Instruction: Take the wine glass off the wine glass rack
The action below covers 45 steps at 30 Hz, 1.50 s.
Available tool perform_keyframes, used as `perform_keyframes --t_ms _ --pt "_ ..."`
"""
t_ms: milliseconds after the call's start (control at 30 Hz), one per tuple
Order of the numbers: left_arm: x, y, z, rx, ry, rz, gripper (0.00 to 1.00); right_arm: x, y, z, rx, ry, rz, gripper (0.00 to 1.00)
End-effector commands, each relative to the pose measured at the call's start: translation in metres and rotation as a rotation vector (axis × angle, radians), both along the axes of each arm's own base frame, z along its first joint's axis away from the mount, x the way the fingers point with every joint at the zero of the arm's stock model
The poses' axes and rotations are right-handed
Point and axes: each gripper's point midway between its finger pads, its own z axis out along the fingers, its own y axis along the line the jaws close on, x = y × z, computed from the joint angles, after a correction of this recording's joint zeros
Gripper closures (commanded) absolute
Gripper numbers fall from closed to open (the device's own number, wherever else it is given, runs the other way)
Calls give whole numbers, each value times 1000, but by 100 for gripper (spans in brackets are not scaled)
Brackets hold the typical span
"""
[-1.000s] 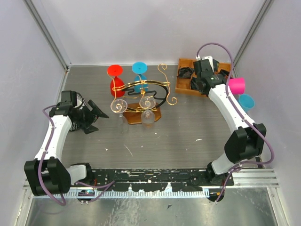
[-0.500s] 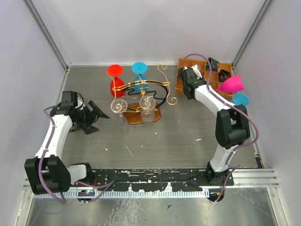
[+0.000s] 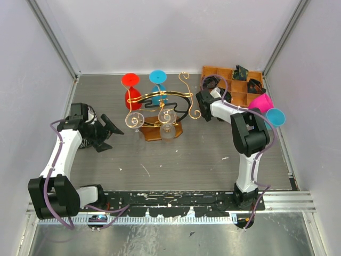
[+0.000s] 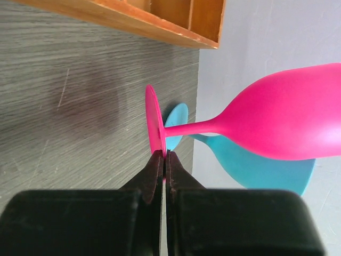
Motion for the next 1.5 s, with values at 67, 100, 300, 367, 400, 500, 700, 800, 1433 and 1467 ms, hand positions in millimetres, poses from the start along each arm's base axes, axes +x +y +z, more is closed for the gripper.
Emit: perform_keyframes --t_ms 67,100,300,367,400,500,700,800,1433,1467 --pt "2 -2 0 -13 -8 -30 7 2 6 -20 -45 -23 -24 99" --pt "2 -3 0 -13 -6 -30 7 1 6 -25 -54 -14 -24 99" --pt "2 -2 -1 -11 -1 -33 7 -2 5 -50 -103 -9 -48 99" --pt "2 -2 -2 -11 0 -34 7 -1 6 -55 -108 -23 -60 99" --pt "2 -2 -2 -10 2 -34 7 -1 7 -56 -108 -30 -67 99" --pt "3 -1 -3 -5 6 -37 7 0 10 -66 -80 -15 -78 99" --pt "4 0 -4 4 16 -41 7 -5 23 -94 16 28 -85 98" --pt "4 1 -5 5 19 -40 7 -9 32 -106 81 38 -84 85" --pt "3 1 -7 11 23 -42 7 -10 73 -122 395 104 -6 59" --pt "3 1 -7 12 24 -42 7 -9 78 -122 424 109 3 60"
